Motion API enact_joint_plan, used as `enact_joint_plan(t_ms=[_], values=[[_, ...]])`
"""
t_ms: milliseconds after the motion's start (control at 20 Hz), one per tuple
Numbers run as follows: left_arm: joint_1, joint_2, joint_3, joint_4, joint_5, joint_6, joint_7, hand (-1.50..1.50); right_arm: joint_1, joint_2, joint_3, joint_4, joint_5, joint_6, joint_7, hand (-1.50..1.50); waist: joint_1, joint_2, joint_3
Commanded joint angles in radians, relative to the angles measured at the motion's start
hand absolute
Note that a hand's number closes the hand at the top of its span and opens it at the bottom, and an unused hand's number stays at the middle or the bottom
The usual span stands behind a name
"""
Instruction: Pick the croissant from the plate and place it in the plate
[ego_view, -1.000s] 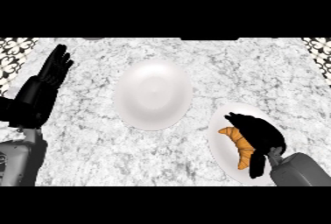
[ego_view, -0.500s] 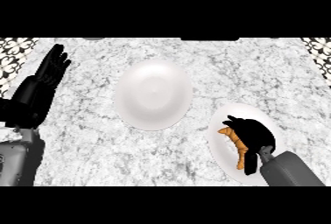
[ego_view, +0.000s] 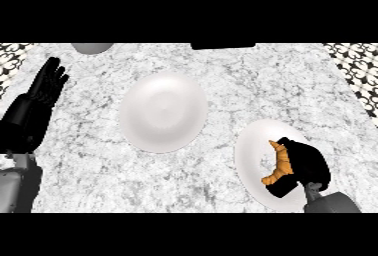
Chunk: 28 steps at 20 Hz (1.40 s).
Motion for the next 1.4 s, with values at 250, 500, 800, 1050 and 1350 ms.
enact_joint_plan(t_ms=[250,500,800,1050,1350], values=[[0.033,0.017,0.023,-0.031,0.006,-0.001,0.011,0.00,0.371,0.077,-0.015,-0.294,0.285,-0.291,0.473,1.50,-0.013,0.006,0.007],[0.013,0.009,0.003,-0.023,0.027,-0.034,0.012,0.00,0.480,0.195,0.192,-0.606,0.512,-0.277,0.628,1.50,0.029,0.016,0.008],[-0.041,0.024,0.016,-0.017,0.033,-0.038,0.016,0.00,0.429,0.321,0.446,-0.743,0.794,-0.267,0.607,1.50,0.057,0.021,0.010],[-0.027,-0.018,-0.027,0.008,0.007,-0.035,-0.019,0.00,0.219,0.342,0.579,-0.777,0.816,-0.220,0.709,1.50,0.075,0.029,0.010],[-0.007,-0.043,-0.059,-0.029,-0.019,-0.019,-0.013,0.00,-0.005,0.339,0.543,-0.666,0.665,-0.185,0.770,1.50,0.100,0.033,0.011]])
